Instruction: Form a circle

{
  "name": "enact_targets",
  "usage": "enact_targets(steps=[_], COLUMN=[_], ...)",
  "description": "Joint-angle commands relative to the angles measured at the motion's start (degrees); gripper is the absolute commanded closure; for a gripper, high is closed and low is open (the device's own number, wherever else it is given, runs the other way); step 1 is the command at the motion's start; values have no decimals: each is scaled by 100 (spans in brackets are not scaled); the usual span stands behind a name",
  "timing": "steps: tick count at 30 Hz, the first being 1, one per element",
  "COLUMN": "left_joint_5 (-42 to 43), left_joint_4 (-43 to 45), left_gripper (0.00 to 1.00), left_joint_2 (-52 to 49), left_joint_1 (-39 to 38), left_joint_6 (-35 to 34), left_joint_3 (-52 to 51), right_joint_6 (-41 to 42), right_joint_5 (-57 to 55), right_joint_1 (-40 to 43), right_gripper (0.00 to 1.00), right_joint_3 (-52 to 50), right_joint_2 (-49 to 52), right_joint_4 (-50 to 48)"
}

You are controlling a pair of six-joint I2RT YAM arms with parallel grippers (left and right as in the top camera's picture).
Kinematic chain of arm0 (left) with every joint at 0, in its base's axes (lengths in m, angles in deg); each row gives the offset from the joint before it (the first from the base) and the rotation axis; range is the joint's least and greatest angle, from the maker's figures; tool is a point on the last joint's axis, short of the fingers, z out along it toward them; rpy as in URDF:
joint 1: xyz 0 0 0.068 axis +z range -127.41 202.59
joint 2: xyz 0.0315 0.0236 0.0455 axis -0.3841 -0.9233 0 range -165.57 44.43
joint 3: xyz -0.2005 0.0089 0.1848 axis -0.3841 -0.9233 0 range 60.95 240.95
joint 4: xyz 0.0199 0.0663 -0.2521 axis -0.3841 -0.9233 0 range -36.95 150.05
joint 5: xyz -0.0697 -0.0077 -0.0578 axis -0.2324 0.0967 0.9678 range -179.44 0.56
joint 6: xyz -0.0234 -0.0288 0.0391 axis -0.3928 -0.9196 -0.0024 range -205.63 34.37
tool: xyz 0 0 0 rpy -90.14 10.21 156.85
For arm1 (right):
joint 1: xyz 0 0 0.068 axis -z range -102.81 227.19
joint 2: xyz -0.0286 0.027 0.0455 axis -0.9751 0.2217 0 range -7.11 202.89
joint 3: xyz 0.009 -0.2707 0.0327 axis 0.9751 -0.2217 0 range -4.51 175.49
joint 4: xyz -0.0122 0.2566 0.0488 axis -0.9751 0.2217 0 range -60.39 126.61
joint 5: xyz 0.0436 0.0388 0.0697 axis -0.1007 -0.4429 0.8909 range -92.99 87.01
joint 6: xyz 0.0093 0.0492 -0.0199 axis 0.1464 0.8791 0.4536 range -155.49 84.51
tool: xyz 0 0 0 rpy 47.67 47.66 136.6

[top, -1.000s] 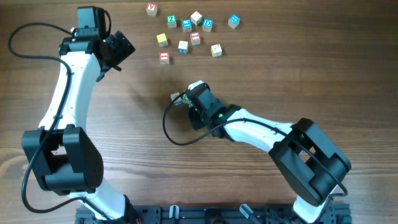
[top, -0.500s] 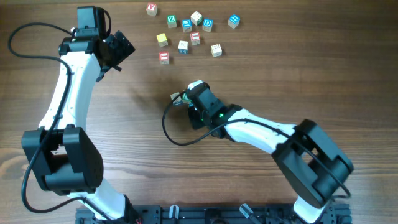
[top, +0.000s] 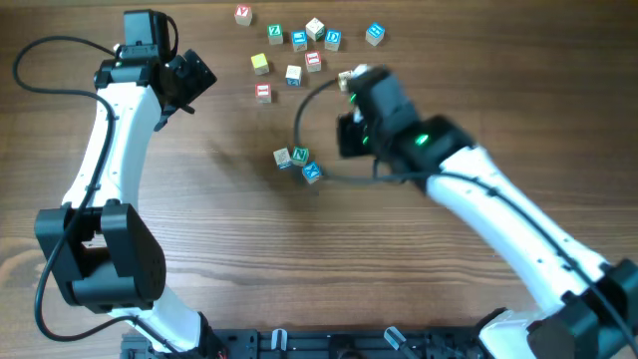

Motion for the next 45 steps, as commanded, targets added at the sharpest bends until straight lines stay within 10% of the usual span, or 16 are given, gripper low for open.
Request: enact_targets(steps=[1, 10, 21, 45], left_joint_5=[-55, -55, -57, -55], left_joint_4=[13, 13, 13, 13], left_gripper=[0, 0, 0, 0], left_joint_2=[33, 33, 33, 33], left_joint_1=[7, 7, 7, 7], left_joint_6=[85, 85, 85, 85], left_joint_3=[52, 52, 52, 52], right_joint_6=[686, 1119, 3654, 3773], right_joint_5=[885, 1620, 960, 1408], right_joint_1=[280, 72, -612, -623], right_gripper=[96, 96, 96, 96], right_joint_3=[372, 223, -96, -94], right_joint_2=[-101, 721, 2026, 2741], right_joint_4=[328, 455, 378, -625])
